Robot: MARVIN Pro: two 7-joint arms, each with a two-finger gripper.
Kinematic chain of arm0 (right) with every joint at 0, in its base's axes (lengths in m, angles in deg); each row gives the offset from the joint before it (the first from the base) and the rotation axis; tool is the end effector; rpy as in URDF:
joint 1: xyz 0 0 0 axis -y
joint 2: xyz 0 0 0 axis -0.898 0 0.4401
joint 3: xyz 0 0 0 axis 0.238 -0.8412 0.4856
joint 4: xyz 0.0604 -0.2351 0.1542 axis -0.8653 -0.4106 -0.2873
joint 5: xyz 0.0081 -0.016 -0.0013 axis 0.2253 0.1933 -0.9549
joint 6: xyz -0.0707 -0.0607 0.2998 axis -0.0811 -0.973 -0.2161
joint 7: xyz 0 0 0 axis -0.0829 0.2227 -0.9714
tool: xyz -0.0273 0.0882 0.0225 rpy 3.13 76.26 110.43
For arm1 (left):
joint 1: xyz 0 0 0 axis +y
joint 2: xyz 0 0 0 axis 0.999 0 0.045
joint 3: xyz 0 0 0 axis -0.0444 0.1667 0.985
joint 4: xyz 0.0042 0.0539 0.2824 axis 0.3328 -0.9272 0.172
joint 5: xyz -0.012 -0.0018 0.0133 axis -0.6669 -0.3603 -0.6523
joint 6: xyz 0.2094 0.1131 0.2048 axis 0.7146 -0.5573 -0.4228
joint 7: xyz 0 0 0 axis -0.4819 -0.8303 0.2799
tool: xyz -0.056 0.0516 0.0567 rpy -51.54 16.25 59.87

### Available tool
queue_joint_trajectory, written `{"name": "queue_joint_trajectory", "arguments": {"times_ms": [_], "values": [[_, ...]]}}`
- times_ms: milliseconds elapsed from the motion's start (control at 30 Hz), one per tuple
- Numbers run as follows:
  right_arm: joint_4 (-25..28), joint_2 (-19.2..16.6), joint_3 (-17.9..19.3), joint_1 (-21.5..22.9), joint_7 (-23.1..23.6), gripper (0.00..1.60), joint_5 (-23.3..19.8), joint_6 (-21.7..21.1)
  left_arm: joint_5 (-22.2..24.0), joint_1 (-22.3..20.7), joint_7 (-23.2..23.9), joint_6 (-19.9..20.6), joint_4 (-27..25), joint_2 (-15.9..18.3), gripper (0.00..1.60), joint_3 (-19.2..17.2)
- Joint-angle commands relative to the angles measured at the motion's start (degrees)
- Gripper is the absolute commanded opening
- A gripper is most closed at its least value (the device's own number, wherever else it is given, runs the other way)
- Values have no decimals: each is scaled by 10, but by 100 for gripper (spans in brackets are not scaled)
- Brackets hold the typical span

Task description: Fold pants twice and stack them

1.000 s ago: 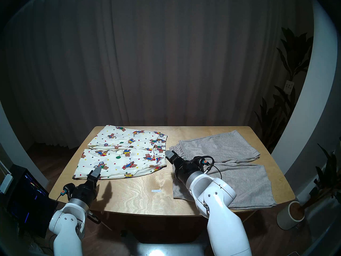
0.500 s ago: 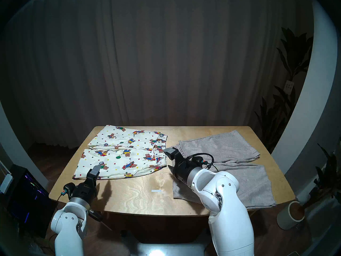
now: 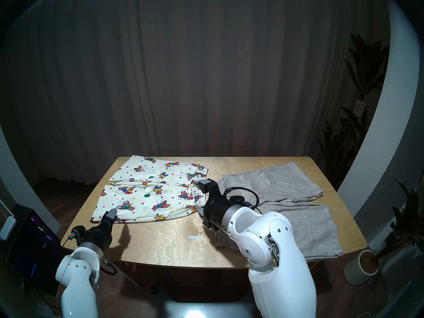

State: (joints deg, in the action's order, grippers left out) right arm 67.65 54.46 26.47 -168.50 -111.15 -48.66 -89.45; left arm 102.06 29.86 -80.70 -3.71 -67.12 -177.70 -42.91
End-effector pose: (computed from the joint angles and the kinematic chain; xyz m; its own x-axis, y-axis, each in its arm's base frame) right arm 0.3082 0.1222 -0.2347 0.5810 -0.7934 -0.1816 -0.3766 -0.0642 -0.9242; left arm 0.2578 0.1112 -0.3271 0.0832 0.8209 0.5650 0.3444 -0.5557 0.7567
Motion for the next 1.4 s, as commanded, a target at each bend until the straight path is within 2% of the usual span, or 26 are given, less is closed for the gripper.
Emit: {"name": "queue_joint_trajectory", "arguments": {"times_ms": [0,233,267,367,533,667,700,733,1033,1267,1367], "values": [[15,-11,-27,8,-14,160,-17,64,22,-25,-7,18,-12,2,160,-3],[-21,-26,-69,33,-7,160,-24,150,45,-40,-41,53,-9,9,160,-16],[-26,-24,-69,36,-4,160,-22,143,46,-41,-44,56,-10,9,160,-17],[-38,-29,-87,47,0,160,-24,179,38,-45,-83,79,-17,18,160,-19],[-58,-37,-115,65,15,160,-14,235,56,-61,-121,107,-17,17,160,-25],[-80,-44,-141,81,40,160,12,274,64,-71,-146,125,-16,18,160,-27],[-85,-49,-154,87,49,160,22,295,69,-76,-152,129,-15,18,160,-28],[-91,-49,-158,90,56,160,28,292,72,-79,-157,133,-14,18,160,-29],[-152,-79,-245,129,141,160,82,397,103,-97,-175,178,12,32,160,-34],[-181,-94,-284,142,198,160,105,442,113,-104,-183,192,28,37,160,-36],[-183,-99,-296,147,191,160,112,461,113,-106,-191,192,29,35,160,-36]]}}
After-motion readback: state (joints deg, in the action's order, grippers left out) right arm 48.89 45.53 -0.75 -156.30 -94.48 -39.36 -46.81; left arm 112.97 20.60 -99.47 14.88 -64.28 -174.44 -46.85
